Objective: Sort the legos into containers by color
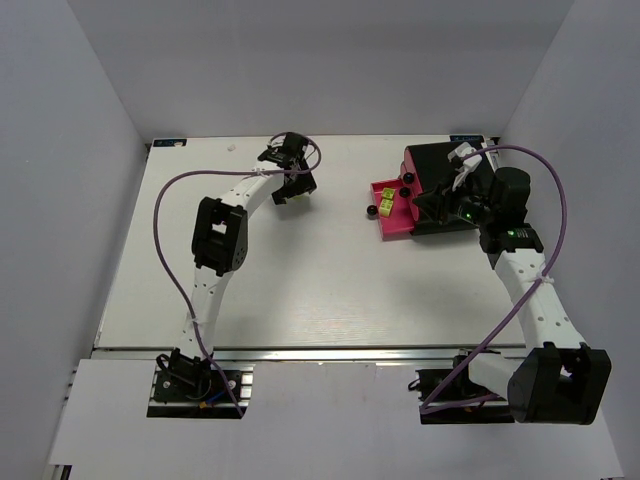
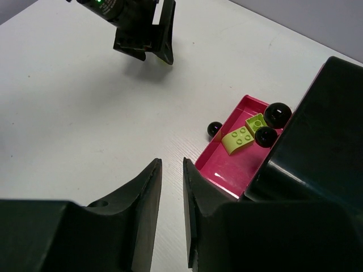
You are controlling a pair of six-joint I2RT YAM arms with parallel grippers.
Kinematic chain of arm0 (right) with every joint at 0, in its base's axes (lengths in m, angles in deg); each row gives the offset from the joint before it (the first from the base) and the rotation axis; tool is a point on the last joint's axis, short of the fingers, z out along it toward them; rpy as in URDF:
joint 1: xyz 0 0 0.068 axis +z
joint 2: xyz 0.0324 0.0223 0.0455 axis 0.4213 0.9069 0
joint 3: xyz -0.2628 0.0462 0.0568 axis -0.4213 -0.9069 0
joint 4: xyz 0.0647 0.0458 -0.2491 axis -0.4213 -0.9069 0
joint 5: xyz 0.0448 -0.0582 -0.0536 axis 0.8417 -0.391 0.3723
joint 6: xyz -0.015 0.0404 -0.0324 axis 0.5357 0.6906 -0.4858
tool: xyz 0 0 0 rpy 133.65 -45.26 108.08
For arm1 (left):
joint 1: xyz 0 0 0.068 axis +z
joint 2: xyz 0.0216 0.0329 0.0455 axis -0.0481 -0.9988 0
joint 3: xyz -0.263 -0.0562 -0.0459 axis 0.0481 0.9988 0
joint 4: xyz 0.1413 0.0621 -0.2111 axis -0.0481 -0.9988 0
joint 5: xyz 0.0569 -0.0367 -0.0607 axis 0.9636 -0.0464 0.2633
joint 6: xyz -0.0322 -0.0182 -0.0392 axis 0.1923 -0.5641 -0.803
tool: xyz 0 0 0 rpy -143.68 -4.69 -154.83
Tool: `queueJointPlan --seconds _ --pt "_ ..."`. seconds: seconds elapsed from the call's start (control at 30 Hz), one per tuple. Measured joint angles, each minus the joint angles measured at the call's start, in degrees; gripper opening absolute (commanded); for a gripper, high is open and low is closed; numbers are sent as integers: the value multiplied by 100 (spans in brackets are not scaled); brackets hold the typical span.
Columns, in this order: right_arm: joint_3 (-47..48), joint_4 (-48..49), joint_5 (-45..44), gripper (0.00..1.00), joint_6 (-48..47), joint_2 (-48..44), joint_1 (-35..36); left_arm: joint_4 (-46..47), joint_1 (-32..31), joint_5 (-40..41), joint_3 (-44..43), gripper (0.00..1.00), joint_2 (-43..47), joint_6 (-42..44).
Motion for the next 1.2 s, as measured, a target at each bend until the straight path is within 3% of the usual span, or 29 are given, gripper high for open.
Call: queueJointPlan --seconds 0.33,0.5,0.6,0.97,1.1,1.2 --pt "0 0 0 28 -2 20 0 46 98 -262 -374 84 -334 -457" --pt "0 0 -2 28 -11 20 0 153 223 -431 -417 80 -378 -651" --pt "0 0 -2 28 -15 20 0 199 275 -481 -426 72 -393 -732" --pt "0 2 -2 28 -20 20 -2 592 313 -824 -142 24 -332 -767" --pt "0 2 -2 27 -20 20 -2 911 295 -1180 243 19 -131 -470" --pt "0 2 -15 26 -39 20 -2 1449 212 -2022 804 17 144 -81"
